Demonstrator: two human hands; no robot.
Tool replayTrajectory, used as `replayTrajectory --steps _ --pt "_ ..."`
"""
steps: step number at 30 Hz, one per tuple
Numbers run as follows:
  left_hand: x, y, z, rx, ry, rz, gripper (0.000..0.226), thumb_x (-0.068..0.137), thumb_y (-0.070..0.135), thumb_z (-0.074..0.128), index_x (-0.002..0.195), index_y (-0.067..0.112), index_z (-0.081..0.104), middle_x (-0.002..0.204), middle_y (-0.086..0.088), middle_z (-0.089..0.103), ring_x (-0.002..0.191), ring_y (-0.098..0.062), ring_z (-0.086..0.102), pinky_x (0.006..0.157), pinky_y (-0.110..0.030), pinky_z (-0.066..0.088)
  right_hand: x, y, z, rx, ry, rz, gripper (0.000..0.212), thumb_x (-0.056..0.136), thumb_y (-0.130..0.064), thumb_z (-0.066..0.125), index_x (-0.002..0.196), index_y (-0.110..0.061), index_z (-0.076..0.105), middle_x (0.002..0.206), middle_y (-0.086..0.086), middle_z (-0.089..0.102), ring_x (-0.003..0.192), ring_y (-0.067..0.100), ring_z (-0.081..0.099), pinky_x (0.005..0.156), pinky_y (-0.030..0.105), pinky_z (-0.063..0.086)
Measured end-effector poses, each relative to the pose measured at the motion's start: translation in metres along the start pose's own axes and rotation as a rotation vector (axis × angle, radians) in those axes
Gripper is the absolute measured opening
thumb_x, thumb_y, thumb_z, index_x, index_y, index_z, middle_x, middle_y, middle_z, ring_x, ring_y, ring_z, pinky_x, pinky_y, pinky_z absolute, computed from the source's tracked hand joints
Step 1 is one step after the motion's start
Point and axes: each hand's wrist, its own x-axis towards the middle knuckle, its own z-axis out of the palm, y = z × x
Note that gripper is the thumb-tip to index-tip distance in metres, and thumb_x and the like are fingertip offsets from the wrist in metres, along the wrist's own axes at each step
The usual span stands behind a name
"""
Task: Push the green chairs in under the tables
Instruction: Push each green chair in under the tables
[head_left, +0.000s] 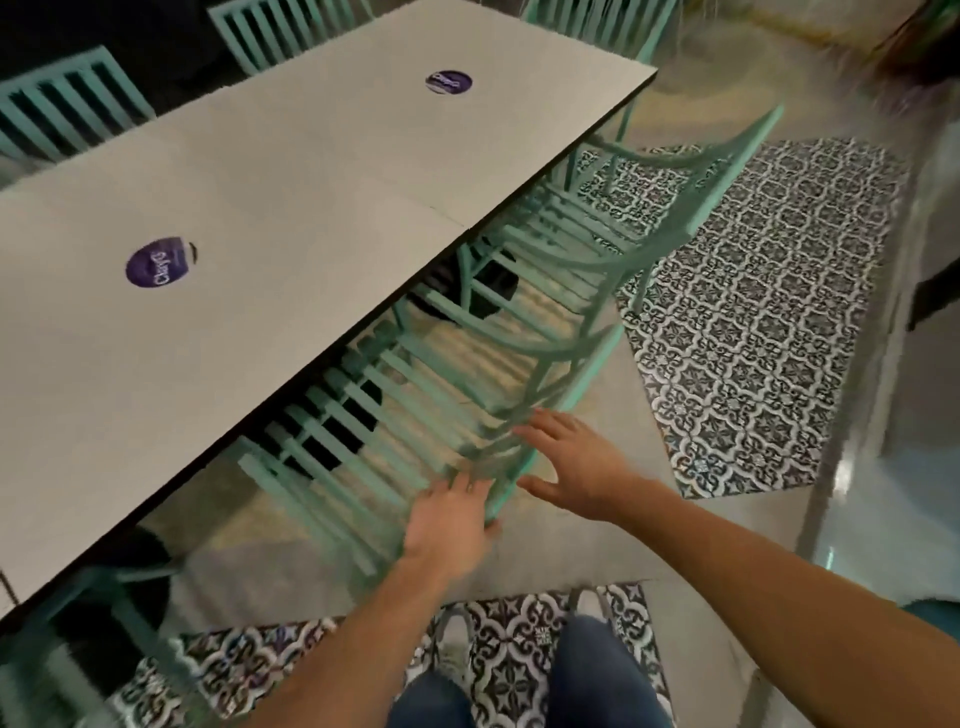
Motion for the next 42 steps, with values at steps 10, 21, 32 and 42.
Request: replayTrajectory --steps 10,21,32,42 --pt "0.003 0.047 0.009 -0.288 -0.022 -0.538 0.054 0.094 0.061 0.037 0.133 0.025 0.043 0.124 -0.002 0.057 0.108 -0.026 0.059 0.085 -0.037 0.050 0.061 0.094 -0.002 -0.090 -0.176 -0.475 0.064 0.091 -0.066 0.028 0.136 -0.026 0.051 0.129 -0.004 0.060 0.126 0.018 0.050 0.114 0.034 0.012" --pt "-0.002 0.049 0.002 -0.186 -0.109 -0.593 0.065 0.092 0.070 0.029 0.136 0.025 0.043 0.108 -0.009 0.067 0.097 -0.030 0.063 0.078 -0.039 0.050 0.081 0.112 -0.011 -0.212 -0.177 -0.532 0.104 0.074 -0.082 -0.017 0.113 -0.022 0.059 0.114 -0.003 0.065 0.106 0.023 0.056 0.086 0.036 0.035" --pt "-0.048 0.035 0.017 -0.257 -0.115 -0.606 0.083 0.081 0.078 0.015 0.141 0.025 0.040 0.098 -0.001 0.067 0.091 -0.019 0.063 0.085 -0.035 0.052 0.061 0.070 0.003 -0.207 -0.146 -0.550 0.099 0.075 -0.079 -0.015 0.109 -0.023 0.059 0.108 -0.005 0.064 0.103 0.020 0.055 0.084 0.036 0.035" --pt "-0.102 0.022 0.054 -0.482 0.608 -1.406 0.064 0.089 0.063 0.042 0.129 0.014 0.054 0.122 -0.009 0.057 0.113 -0.028 0.054 0.102 -0.052 0.043 0.060 0.100 -0.008 0.675 0.327 0.415 0.100 0.066 -0.072 0.065 0.144 -0.017 0.034 0.147 0.008 0.038 0.135 0.027 0.037 0.107 0.051 0.038"
